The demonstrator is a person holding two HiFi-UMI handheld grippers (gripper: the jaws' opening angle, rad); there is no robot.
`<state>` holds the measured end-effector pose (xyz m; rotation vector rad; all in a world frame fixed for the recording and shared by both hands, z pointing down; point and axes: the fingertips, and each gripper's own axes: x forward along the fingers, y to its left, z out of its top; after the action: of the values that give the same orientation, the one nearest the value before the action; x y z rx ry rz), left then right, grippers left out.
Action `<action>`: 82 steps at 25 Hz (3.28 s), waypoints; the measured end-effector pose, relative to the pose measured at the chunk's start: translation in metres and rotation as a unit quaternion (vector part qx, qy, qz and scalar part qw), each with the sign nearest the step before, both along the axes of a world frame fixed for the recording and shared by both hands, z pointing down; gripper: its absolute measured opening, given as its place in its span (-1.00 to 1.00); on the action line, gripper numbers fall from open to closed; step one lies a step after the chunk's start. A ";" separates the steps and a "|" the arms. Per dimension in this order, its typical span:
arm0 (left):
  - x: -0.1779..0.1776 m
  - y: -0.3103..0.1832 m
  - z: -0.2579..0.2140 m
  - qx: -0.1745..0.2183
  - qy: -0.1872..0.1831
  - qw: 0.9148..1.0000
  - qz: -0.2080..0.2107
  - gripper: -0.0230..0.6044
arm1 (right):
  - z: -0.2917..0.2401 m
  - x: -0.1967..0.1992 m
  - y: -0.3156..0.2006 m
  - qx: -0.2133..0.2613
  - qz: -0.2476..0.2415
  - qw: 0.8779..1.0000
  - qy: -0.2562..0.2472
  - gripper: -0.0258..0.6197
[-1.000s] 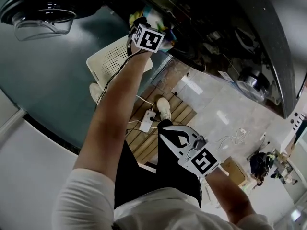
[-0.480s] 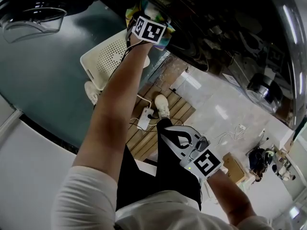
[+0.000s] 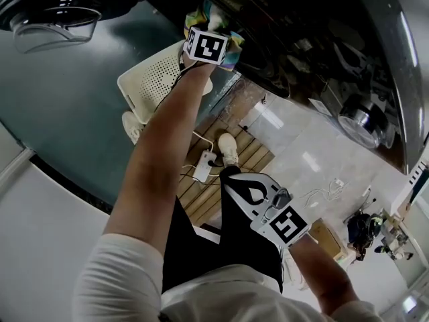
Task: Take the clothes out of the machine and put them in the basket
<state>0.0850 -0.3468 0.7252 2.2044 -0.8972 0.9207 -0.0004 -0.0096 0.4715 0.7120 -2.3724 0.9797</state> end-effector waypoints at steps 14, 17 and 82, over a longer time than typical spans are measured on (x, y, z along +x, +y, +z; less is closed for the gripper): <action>-0.012 0.035 -0.097 0.048 0.051 0.998 -0.008 -0.56 | -0.029 0.010 0.021 0.039 -0.024 0.999 -0.014 -0.88; -0.017 0.044 -0.124 0.061 0.060 0.996 -0.012 -0.56 | -0.037 0.014 0.029 0.046 -0.032 0.998 -0.016 -0.88; -0.256 0.152 -0.124 0.089 0.137 0.985 -0.058 -0.53 | -0.007 -0.083 0.015 0.024 -0.171 0.985 -0.022 -0.88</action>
<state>-0.1707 -0.1948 0.6011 2.3283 -0.9945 0.4828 -0.0833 0.0051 0.4649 0.2854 -2.4545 0.7997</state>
